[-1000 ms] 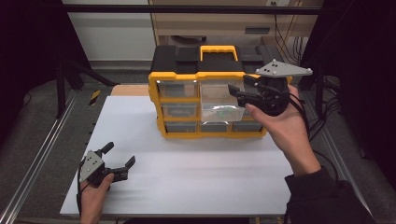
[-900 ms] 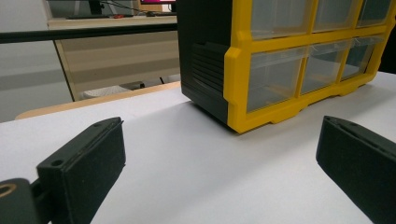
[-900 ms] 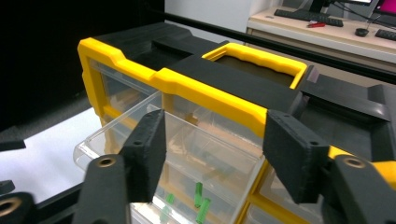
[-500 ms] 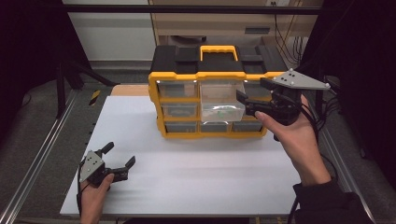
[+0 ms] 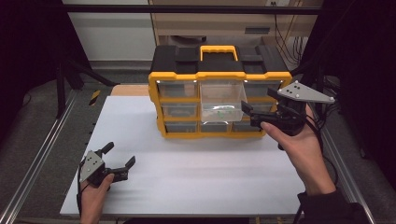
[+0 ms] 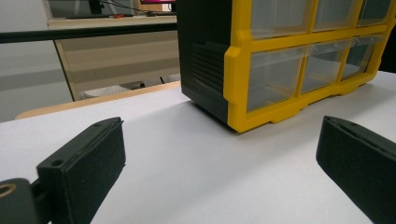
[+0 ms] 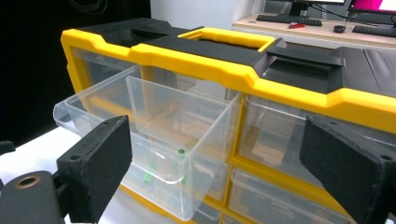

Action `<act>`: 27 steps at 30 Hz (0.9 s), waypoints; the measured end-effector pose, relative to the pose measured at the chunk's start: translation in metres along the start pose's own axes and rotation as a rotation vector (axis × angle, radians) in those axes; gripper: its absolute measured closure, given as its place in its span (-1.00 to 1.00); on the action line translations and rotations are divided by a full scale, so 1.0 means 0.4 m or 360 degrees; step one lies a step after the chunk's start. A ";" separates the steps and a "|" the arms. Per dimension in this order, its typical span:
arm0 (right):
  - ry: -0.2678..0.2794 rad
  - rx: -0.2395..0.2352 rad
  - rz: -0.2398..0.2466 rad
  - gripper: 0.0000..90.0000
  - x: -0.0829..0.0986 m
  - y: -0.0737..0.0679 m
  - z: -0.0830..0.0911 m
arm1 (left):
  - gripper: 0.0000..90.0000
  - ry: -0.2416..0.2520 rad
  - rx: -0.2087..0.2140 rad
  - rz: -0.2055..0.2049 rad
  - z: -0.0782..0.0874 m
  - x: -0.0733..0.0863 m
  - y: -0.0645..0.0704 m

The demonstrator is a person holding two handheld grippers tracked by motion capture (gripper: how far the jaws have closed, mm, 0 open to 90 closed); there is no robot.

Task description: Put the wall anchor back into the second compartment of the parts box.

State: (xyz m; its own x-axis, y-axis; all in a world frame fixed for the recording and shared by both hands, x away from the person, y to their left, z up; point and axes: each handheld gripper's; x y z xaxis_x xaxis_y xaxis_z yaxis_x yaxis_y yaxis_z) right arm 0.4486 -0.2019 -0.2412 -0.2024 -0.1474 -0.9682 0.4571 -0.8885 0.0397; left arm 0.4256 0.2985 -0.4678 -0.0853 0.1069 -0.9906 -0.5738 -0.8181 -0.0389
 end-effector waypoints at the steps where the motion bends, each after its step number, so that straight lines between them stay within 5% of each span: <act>1: 0.0004 -0.0006 -0.0002 -0.81 0.002 -0.001 0.002 | -0.98 -0.0004 0.0002 -0.0004 0.000 0.000 0.000; 27: -0.0036 -0.0041 0.0037 -0.86 0.066 -0.028 0.001 | -0.98 -0.0003 -0.0001 -0.0008 0.001 -0.001 0.000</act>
State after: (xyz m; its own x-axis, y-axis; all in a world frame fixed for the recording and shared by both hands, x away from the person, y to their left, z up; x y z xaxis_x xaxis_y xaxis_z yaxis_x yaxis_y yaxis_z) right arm 0.4378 -0.1958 -0.2673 -0.2112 -0.1777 -0.9612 0.4839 -0.8734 0.0552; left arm 0.4253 0.2987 -0.4675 -0.0841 0.1120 -0.9901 -0.5736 -0.8180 -0.0438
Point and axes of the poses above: each handheld gripper's, and its own axes: z roughly backward along the jaws, x roughly out of its underside, y roughly to its right, and after that the axes turned 3 degrees about x, right-handed
